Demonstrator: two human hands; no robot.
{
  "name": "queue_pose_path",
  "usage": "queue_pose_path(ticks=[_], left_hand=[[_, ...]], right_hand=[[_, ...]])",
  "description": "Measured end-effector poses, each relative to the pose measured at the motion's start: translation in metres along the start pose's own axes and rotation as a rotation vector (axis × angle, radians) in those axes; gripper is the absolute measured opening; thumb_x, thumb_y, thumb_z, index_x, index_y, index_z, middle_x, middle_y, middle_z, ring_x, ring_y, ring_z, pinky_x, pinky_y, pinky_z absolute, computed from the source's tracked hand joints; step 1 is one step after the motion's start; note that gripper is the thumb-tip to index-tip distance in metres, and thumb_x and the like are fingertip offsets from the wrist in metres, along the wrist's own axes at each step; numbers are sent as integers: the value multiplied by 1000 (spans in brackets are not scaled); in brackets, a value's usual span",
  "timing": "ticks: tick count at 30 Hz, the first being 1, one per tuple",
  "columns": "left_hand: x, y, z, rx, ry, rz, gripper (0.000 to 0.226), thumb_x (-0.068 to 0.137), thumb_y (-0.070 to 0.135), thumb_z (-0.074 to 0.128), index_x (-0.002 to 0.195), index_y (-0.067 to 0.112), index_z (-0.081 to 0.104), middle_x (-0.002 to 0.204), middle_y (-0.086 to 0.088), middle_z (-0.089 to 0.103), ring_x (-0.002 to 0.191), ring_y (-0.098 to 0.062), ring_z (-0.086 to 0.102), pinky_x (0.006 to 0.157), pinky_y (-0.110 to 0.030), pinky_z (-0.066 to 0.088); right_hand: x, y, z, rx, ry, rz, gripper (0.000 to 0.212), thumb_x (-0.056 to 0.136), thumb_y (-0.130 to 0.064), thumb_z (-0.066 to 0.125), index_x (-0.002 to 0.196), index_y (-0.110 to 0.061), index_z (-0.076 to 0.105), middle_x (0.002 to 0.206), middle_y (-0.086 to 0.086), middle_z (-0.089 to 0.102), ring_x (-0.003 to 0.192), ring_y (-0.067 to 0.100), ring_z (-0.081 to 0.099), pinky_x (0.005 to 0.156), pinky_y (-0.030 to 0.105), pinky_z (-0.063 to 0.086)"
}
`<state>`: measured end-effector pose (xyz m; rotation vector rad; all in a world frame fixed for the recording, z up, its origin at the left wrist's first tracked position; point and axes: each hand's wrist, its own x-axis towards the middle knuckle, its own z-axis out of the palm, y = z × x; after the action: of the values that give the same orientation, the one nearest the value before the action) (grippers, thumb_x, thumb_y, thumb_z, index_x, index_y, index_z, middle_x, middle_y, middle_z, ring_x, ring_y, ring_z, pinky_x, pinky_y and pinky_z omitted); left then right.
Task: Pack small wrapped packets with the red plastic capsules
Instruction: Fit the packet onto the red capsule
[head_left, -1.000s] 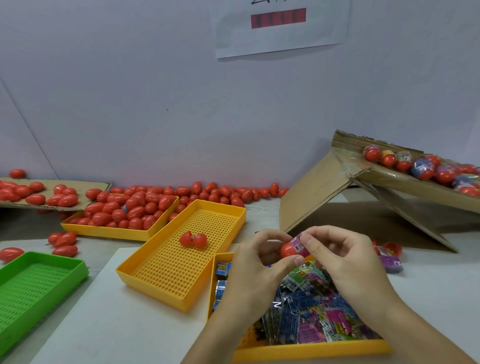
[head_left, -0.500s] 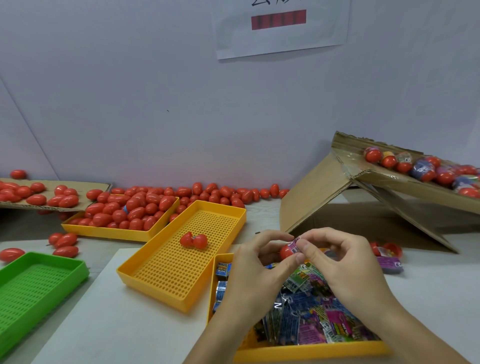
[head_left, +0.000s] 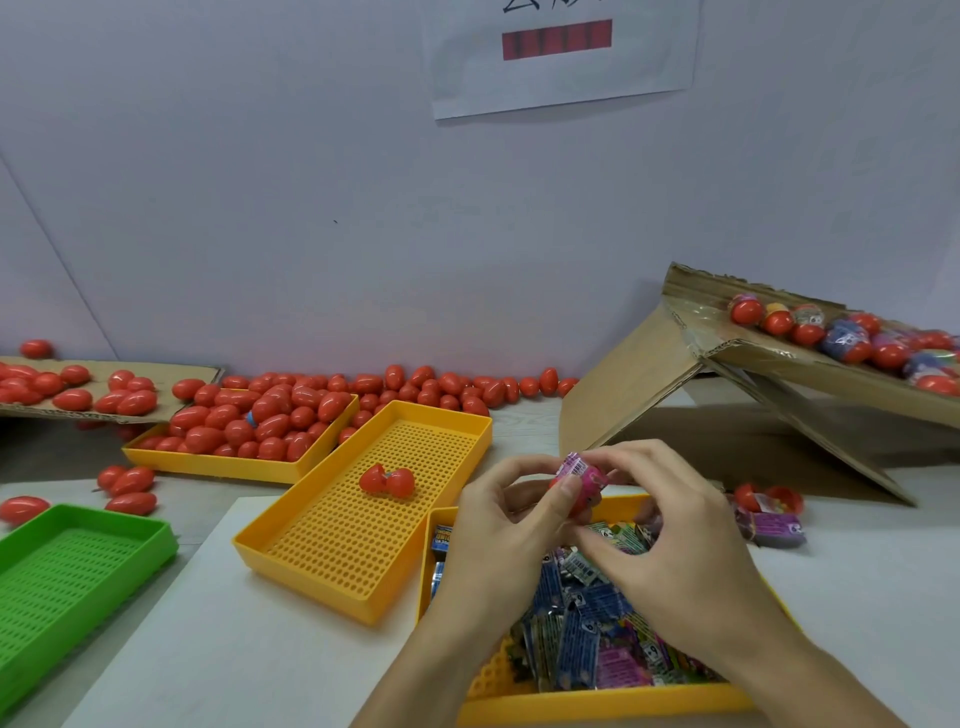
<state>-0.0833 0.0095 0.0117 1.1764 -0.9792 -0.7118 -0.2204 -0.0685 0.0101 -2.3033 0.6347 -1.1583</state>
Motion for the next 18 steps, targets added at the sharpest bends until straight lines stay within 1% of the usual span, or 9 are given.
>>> queue_pose_path(ticks=[3,5,9,11,12,13,15,16,18], left_hand=[[1,-1,0,-1,1,-6,28,82,30,72,105,13,70,94,-7,77,88,-22,75,74,-31,62],[0,-2,0,11,-11,-10,28,84,30,73,105,12,69,96,-7,77,92,-21,75,76,-33,62],[0,-5,1,12,-43,-31,29,86,31,73,107,11,68,98,-9,77,97,-23,74,84,-44,61],[-1,-5,2,-26,-59,-54,33,85,35,73,108,12,67,96,-11,76,94,-26,74,84,-43,61],[-1,-5,2,-50,-69,-75,36,86,37,72,110,12,66,95,-12,76,93,-26,74,84,-42,61],[-1,-5,2,-67,-87,-98,37,87,39,71,113,13,65,97,-12,76,94,-28,74,85,-42,60],[-1,-6,3,-48,-143,-115,36,94,39,65,119,13,65,101,-12,75,98,-29,73,90,-49,58],[-2,-7,4,-21,-170,-107,34,96,39,61,119,13,66,101,-12,75,98,-28,72,90,-49,57],[-2,-6,4,33,-197,-93,33,97,41,57,112,14,69,93,-7,74,91,-23,72,84,-44,60]], right_hand=[[-1,-2,0,-89,20,-25,47,75,-48,74,118,-33,64,110,-23,55,105,0,56,78,8,44],[-2,-3,1,-123,41,-36,46,75,-48,72,116,-29,65,108,-19,56,102,3,56,80,12,47],[-2,-3,2,-206,103,-56,42,74,-38,76,111,-20,70,103,-12,57,97,11,56,80,20,49],[-2,-2,1,-209,89,-70,42,74,-34,78,112,-18,71,104,-11,57,98,11,55,80,21,50],[-2,-2,1,-189,70,-79,42,75,-33,79,113,-19,71,105,-12,56,99,10,55,80,19,49],[-2,-3,0,-158,46,-87,42,75,-32,80,114,-22,70,106,-14,55,101,7,54,80,17,49],[-3,-3,0,-82,3,-96,41,77,-30,82,116,-26,68,108,-18,53,105,5,55,83,14,49],[-3,-3,0,-54,-9,-100,41,77,-27,82,115,-26,68,109,-18,53,106,5,55,84,14,48],[-2,-2,-1,-33,-22,-99,40,76,-23,82,114,-24,69,109,-16,54,106,7,55,85,16,47]])
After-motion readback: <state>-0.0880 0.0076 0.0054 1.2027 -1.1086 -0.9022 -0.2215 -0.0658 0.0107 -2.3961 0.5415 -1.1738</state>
